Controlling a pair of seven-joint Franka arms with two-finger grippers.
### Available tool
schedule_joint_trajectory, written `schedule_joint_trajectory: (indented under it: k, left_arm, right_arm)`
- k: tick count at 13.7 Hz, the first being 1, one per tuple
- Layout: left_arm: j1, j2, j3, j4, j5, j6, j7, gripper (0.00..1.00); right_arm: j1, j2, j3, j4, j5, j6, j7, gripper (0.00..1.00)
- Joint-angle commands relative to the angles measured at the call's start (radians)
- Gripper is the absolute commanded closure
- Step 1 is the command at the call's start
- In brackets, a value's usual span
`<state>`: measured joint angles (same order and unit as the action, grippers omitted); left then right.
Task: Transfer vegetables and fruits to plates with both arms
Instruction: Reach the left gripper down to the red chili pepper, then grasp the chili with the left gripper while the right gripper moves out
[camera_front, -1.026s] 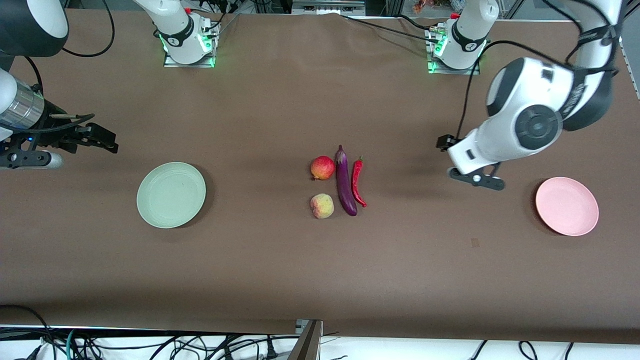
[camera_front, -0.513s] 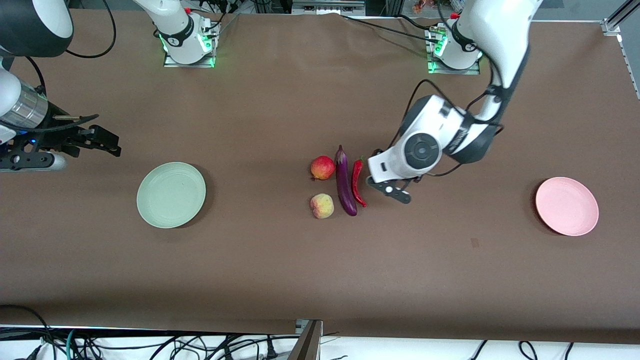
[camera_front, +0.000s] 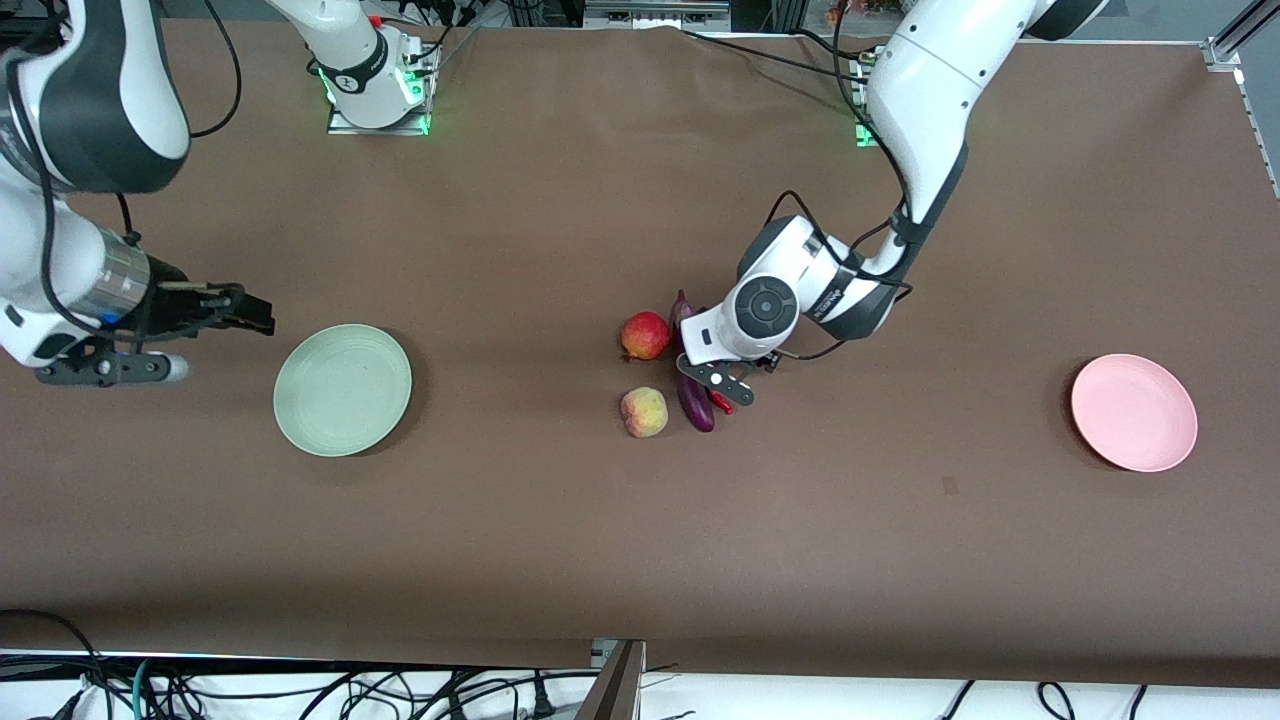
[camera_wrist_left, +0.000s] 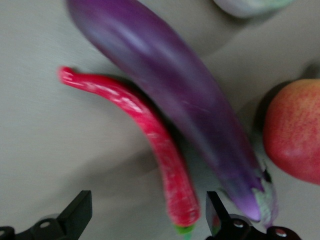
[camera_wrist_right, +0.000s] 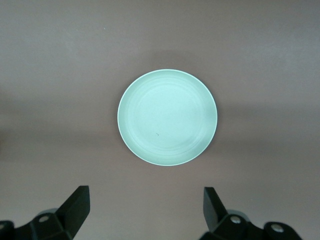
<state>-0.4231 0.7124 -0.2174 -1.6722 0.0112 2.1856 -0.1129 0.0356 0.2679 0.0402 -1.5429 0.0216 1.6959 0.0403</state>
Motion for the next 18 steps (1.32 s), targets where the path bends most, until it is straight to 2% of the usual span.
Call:
schedule_joint_trajectory:
  k: [1, 2, 4, 5, 7, 8, 12, 16, 18]
  left_arm:
    - [-0.071, -0.013, 0.021, -0.024, 0.013, 0.02, -0.057, 0.0]
    - [-0.065, -0.01, 0.021, -0.024, 0.06, 0.02, -0.057, 0.0]
    - [-0.054, -0.002, 0.021, -0.024, 0.127, 0.02, -0.057, 0.16]
    - [-0.052, -0.002, 0.021, -0.024, 0.127, 0.02, -0.057, 0.33]
    - [-0.051, -0.002, 0.021, -0.024, 0.127, 0.02, -0.059, 0.81]
    - [-0.048, -0.004, 0.021, -0.024, 0.127, 0.02, -0.059, 0.95]
    - [-0.022, -0.043, 0.021, -0.023, 0.128, -0.028, -0.057, 1.0]
    - [0.116, -0.164, 0.026, -0.004, 0.157, -0.283, -0.031, 1.0]
    - [0.19, -0.207, 0.026, -0.003, 0.214, -0.343, 0.057, 1.0]
  right_arm:
    - [0.006, 0.001, 0.004, 0.02, -0.009, -0.013, -0.011, 0.0]
    - [0.012, 0.004, 0.004, 0.018, -0.009, -0.016, -0.011, 0.0]
    - [0.012, 0.014, 0.003, 0.009, -0.009, -0.016, -0.014, 0.0]
    - [0.018, 0.03, 0.003, 0.01, -0.008, -0.01, -0.013, 0.0]
    - [0.056, 0.059, 0.003, 0.015, -0.011, 0.001, 0.004, 0.0]
    - [0.073, 0.069, 0.003, 0.017, -0.011, 0.007, 0.007, 0.0]
    - [0.133, 0.103, 0.004, 0.021, -0.003, 0.05, 0.139, 0.0]
    - [0.196, 0.164, 0.004, 0.093, 0.001, 0.051, 0.268, 0.0]
    - [0.248, 0.229, 0.004, 0.133, 0.036, 0.073, 0.364, 0.0]
